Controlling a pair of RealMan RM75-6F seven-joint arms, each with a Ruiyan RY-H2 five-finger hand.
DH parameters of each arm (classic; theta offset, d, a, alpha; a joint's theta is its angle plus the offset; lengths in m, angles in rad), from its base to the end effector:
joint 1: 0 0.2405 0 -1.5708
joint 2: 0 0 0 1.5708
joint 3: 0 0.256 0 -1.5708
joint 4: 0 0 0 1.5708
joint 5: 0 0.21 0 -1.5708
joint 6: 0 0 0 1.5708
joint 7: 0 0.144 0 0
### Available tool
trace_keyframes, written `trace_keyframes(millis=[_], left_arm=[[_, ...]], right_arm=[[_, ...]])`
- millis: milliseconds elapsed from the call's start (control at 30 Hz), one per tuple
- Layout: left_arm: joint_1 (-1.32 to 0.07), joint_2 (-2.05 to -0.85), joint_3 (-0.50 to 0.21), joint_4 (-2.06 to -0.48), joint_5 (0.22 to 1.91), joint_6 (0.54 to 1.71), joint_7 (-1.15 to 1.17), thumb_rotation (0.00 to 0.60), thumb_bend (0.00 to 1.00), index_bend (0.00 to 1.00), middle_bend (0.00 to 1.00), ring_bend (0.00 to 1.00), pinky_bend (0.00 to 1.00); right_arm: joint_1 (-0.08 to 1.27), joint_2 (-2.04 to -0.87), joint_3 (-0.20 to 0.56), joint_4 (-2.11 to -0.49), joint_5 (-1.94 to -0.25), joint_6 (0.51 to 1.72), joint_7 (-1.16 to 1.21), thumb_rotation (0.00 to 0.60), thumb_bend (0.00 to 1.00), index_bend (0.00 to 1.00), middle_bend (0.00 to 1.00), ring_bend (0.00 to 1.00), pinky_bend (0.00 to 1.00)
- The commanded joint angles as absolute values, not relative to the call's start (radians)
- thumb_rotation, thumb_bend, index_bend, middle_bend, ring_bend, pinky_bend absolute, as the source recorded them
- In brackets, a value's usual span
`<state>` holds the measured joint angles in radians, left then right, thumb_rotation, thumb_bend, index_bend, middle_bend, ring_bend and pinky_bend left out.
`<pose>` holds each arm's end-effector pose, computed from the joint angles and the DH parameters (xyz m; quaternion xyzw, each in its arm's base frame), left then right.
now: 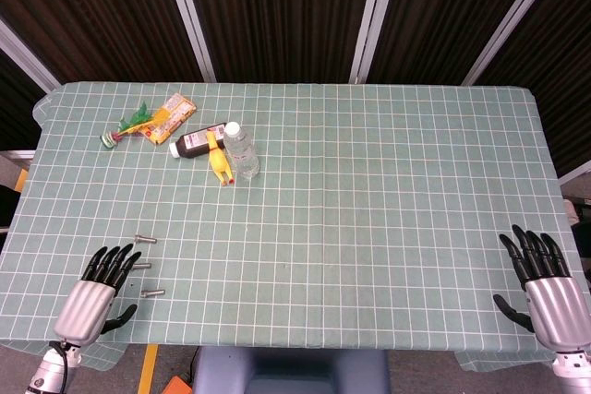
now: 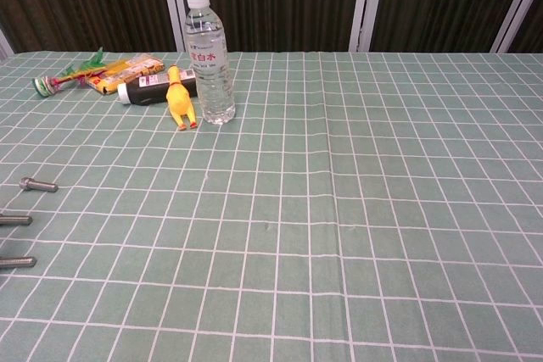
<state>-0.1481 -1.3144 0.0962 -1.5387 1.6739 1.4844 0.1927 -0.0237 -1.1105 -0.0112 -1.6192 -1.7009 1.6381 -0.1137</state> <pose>-0.2789 0.1636 0.0757 -0.6991 -0.3361 -0.3804 0.5035 -0.2964 -0.1332 0.1618 0.6316 -0.3180 0.3898 0.5899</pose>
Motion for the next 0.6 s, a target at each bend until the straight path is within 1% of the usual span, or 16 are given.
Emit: trace_keyframes(millis=[33,133,200,233,267,300,333,367,400,433,467,500,533,600], left_arm=[[-0.147,-1.314,0.094,-1.540,1.672,1.482,0.195,0.600,0.27,0.00,0.00,0.00,0.01],[-0.147,-1.318,0.095,-1.536,1.688,1.488,0.189,0.600,0.27,0.00,0.00,0.00,0.02],[-0.142,-1.334,0.093,-1.524,1.701,1.502,0.190,0.600,0.27,0.00,0.00,0.00,0.05],[-0.143,-1.347,0.094,-1.512,1.715,1.508,0.199,0.600,0.27,0.00,0.00,0.00,0.10],[-0.143,-1.361,0.092,-1.502,1.724,1.513,0.203,0.600,0.28,0.00,0.03,0.02,0.18],[-0.144,-1.379,0.086,-1.487,1.734,1.523,0.207,0.600,0.28,0.00,0.07,0.07,0.27],[-0.146,-1.410,0.074,-1.456,1.746,1.538,0.212,0.600,0.29,0.01,0.22,0.22,0.49],[-0.147,-1.435,0.066,-1.433,1.747,1.544,0.217,0.600,0.29,0.02,0.34,0.35,0.64],[-0.148,-1.458,0.061,-1.412,1.744,1.542,0.221,0.600,0.30,0.04,0.53,0.55,0.83],[-0.151,-1.481,0.061,-1.388,1.745,1.533,0.222,0.600,0.31,0.07,0.71,0.72,0.95],[-0.154,-1.496,0.062,-1.372,1.744,1.526,0.223,0.600,0.31,0.11,0.83,0.83,0.99],[-0.155,-1.509,0.064,-1.359,1.742,1.516,0.224,0.600,0.32,0.17,0.93,0.92,1.00],[-0.156,-1.526,0.070,-1.345,1.740,1.505,0.221,0.600,0.32,0.22,0.98,0.98,1.00],[-0.157,-1.550,0.078,-1.327,1.736,1.485,0.223,0.600,0.32,0.29,1.00,1.00,1.00]], right_arm=[[-0.023,-1.112,-0.012,-1.619,-1.701,1.634,-0.117,0.600,0.28,0.00,0.00,0.00,0.00],[-0.021,-1.115,-0.014,-1.619,-1.703,1.627,-0.126,0.600,0.28,0.00,0.00,0.00,0.00],[-0.020,-1.116,-0.015,-1.619,-1.706,1.626,-0.128,0.600,0.28,0.00,0.00,0.00,0.00],[-0.020,-1.117,-0.016,-1.619,-1.709,1.626,-0.130,0.600,0.28,0.00,0.00,0.00,0.00],[-0.020,-1.118,-0.017,-1.619,-1.710,1.626,-0.131,0.600,0.28,0.00,0.00,0.00,0.00],[-0.020,-1.118,-0.017,-1.619,-1.711,1.626,-0.131,0.600,0.28,0.00,0.00,0.00,0.00],[-0.021,-1.118,-0.018,-1.619,-1.711,1.625,-0.132,0.600,0.28,0.00,0.00,0.00,0.00],[-0.021,-1.119,-0.018,-1.619,-1.711,1.625,-0.133,0.600,0.28,0.00,0.00,0.00,0.00],[-0.021,-1.119,-0.018,-1.619,-1.711,1.625,-0.133,0.600,0.28,0.00,0.00,0.00,0.00],[-0.021,-1.118,-0.018,-1.619,-1.711,1.624,-0.133,0.600,0.28,0.00,0.00,0.00,0.00],[-0.020,-1.118,-0.018,-1.619,-1.711,1.624,-0.133,0.600,0.28,0.00,0.00,0.00,0.00],[-0.020,-1.118,-0.017,-1.619,-1.711,1.625,-0.134,0.600,0.28,0.00,0.00,0.00,0.00],[-0.020,-1.119,-0.017,-1.618,-1.712,1.625,-0.135,0.600,0.28,0.00,0.00,0.00,0.00],[-0.020,-1.121,-0.018,-1.617,-1.714,1.624,-0.138,0.600,0.28,0.00,0.00,0.00,0.00]])
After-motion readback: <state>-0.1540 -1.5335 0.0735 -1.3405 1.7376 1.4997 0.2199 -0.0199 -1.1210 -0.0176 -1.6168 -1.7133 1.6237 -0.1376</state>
